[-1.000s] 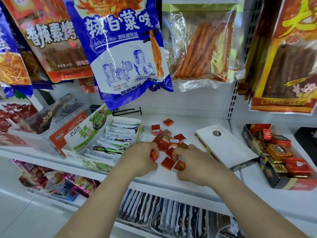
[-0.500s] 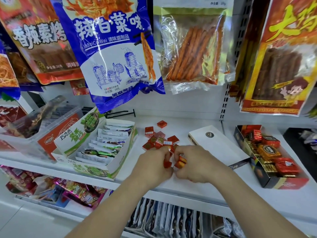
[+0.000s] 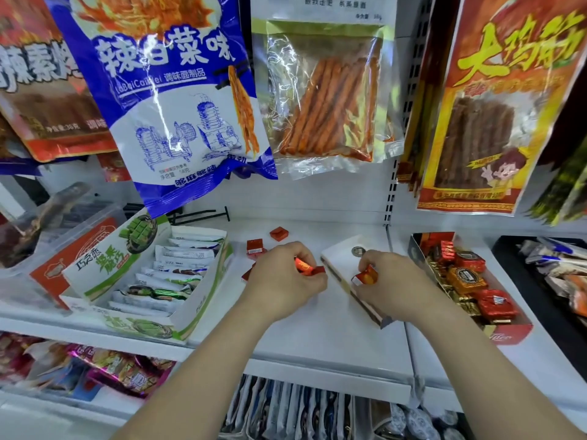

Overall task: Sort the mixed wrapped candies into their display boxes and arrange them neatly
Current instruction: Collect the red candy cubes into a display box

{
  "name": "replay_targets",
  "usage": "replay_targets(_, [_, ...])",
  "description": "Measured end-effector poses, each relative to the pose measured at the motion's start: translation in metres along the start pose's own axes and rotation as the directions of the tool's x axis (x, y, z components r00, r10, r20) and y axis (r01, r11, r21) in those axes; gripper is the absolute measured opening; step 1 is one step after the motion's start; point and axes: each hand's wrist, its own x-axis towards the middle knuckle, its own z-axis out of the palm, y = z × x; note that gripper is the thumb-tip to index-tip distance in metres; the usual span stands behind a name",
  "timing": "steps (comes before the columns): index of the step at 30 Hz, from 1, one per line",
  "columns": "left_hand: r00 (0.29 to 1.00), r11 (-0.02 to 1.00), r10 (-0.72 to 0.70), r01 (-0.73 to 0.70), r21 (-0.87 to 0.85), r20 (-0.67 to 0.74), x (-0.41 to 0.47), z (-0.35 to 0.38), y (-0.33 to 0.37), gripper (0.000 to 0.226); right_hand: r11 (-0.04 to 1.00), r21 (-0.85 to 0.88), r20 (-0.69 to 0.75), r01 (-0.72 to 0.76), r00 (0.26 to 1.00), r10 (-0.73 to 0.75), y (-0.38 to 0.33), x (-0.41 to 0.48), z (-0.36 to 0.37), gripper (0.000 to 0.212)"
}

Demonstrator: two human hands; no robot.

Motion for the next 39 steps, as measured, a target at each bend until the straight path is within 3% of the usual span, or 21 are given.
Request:
replay_targets(5, [0.998,0.998,0.065,-0.065,-0.011,-0.024,0.012,0.019,0.018,0.014,0.997,0.04,0.051,0.067,0.996,-0.069,-0.007,-0.009,0.005,0.037])
replay_targets(8, [0.996,0.997,0.08,-0.08,-0.013,-0.026,0.017,0.029,0.025,0.013,0.996,0.089,-0.046,0.017,0.999,-0.013,0.003,-0.01,-0.01,0.042])
replay_targets(10, [0.994,0.994,0.11,-0.109,0.028,-0.027,0.021,0.037,0.029,0.014,0.999,0.052,-0.106,-0.016,0.994,0.022,0.016,-0.01,-0.019,0.042])
replay_targets(14, [0.978,0.96,0.207,-0.205,0.193,0.006,0.028,0.058,0.041,0.014,0.997,-0.064,-0.049,-0.036,0.998,0.033,0.026,-0.014,-0.02,0.04])
replay_targets(18, [0.957,0.896,0.249,-0.287,0.339,0.152,0.03,0.075,0.043,0.016,0.995,-0.099,-0.042,-0.018,0.999,0.014,0.029,-0.014,-0.019,0.03])
replay_targets(21, [0.925,0.901,0.228,-0.319,0.294,0.305,0.027,0.075,0.043,0.024,0.996,-0.078,-0.015,-0.046,0.999,0.044,0.034,-0.013,-0.02,0.033])
replay_targets(24, [0.923,0.952,0.188,-0.256,0.17,0.335,0.024,0.061,0.043,0.031,0.998,-0.024,-0.017,-0.05,0.999,0.05,0.037,-0.012,-0.023,0.04])
replay_targets(28, [0.971,0.983,0.162,-0.175,0.058,0.179,0.026,0.034,0.036,0.033,0.999,-0.035,-0.05,-0.006,0.999,0.005,0.033,-0.013,-0.022,0.041])
replay_targets(33, [0.996,0.966,0.072,-0.057,0.252,-0.051,0.026,0.004,0.012,0.037,0.984,-0.026,-0.116,0.179,0.977,-0.18,0.021,-0.016,-0.019,0.046])
replay_targets(36, [0.996,0.949,-0.055,0.074,0.307,-0.071,0.027,-0.016,-0.007,0.041,0.961,-0.042,0.062,0.275,0.96,-0.272,0.004,-0.019,-0.007,0.061])
replay_targets(39, [0.985,0.895,-0.137,0.076,0.44,0.108,0.022,-0.025,-0.025,0.059,0.944,-0.126,0.244,0.304,0.932,-0.267,-0.006,-0.018,0.011,0.082])
